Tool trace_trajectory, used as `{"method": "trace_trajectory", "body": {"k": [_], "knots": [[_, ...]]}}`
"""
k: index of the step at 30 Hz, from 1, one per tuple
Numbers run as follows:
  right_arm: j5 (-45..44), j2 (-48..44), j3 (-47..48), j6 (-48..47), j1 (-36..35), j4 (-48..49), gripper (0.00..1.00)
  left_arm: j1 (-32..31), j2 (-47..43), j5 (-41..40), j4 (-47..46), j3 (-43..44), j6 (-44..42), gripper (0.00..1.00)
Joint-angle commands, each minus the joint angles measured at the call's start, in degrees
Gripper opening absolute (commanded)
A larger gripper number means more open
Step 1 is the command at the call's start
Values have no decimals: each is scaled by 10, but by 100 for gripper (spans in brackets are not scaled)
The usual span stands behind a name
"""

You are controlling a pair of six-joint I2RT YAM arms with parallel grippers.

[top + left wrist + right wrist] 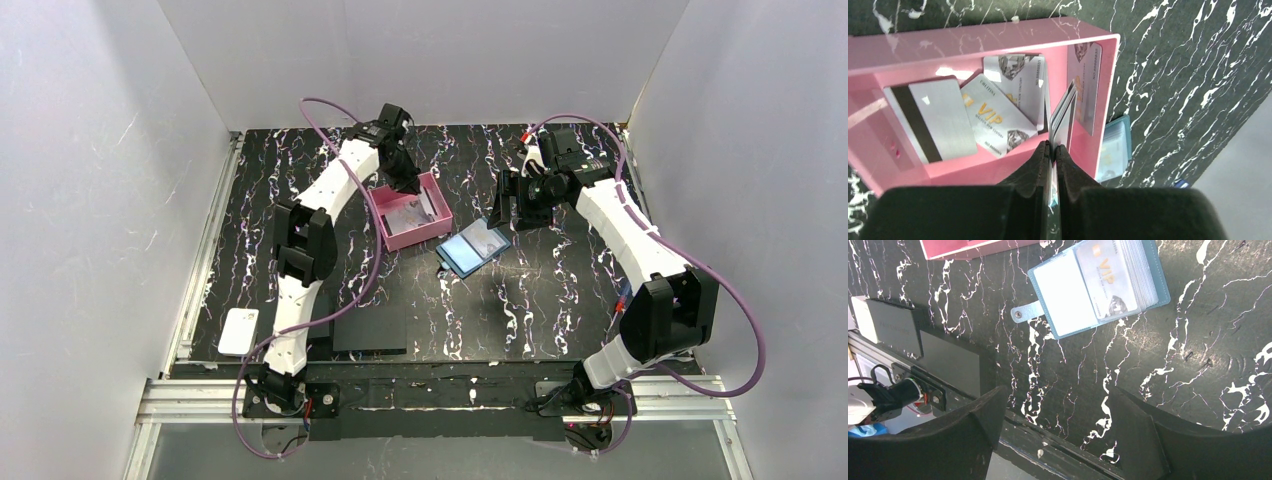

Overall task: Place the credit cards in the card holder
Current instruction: Pick up the credit card from the storage box.

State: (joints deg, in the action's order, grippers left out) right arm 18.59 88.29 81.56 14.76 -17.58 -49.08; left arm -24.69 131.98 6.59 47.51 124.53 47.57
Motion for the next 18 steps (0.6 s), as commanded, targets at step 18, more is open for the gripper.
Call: {"method": "trace_trajectory", "body": {"k": [18], "knots": [[49,66,24,148,-58,243,75,77,-112,203,-68,-112,4,0]]}}
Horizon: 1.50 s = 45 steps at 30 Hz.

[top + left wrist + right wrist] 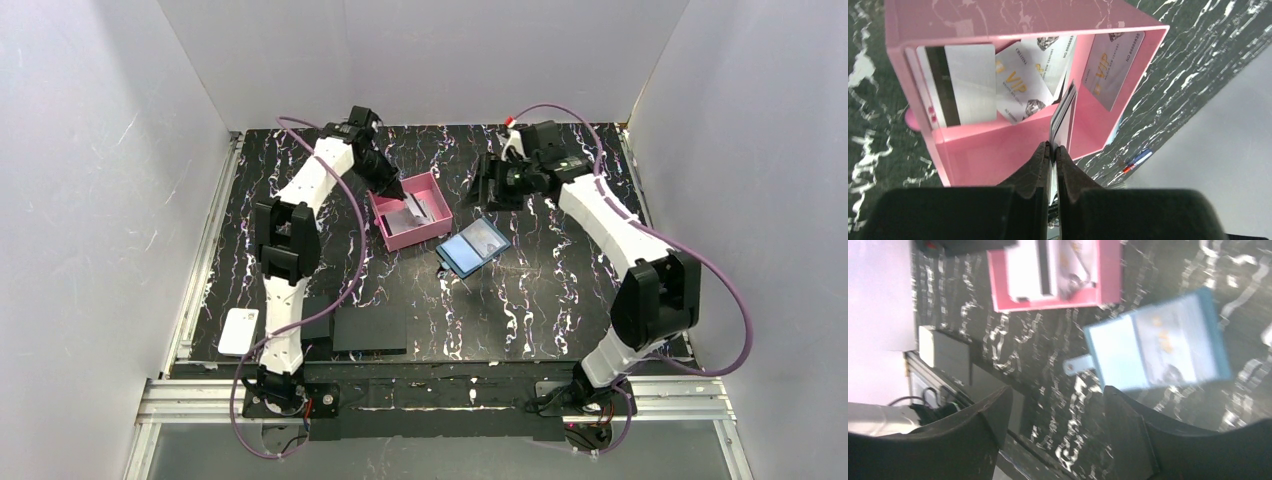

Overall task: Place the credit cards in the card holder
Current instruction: Pick up the credit card from the storage box.

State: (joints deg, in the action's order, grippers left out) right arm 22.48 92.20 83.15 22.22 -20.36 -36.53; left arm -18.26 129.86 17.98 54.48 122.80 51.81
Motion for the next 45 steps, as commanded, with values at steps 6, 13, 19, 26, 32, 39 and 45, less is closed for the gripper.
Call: {"method": "trace_trajectory", "body": {"k": [6,13,19,26,32,39,45], "knots": [[67,88,24,197,-46,243,72,52,-184,191,-344,-268,-82,0],[101,119,-10,276,-51,396,72,85,-221,290,-517,-358,-72,0],[113,134,-23,320,-55,460,59,87,-236,327,-583,-380,-58,0],[128,138,-65,354,-60,524,50,87,-253,317,-603,-400,-55,0],[133,131,-97,376,-61,561,45,86,-261,317,-623,-427,-42,0],[119,135,-117,372,-62,571,48,87,-267,326,-654,-447,-15,0],[131,143,-124,409,-62,626,48,87,-269,336,-667,-460,-3,0]]}}
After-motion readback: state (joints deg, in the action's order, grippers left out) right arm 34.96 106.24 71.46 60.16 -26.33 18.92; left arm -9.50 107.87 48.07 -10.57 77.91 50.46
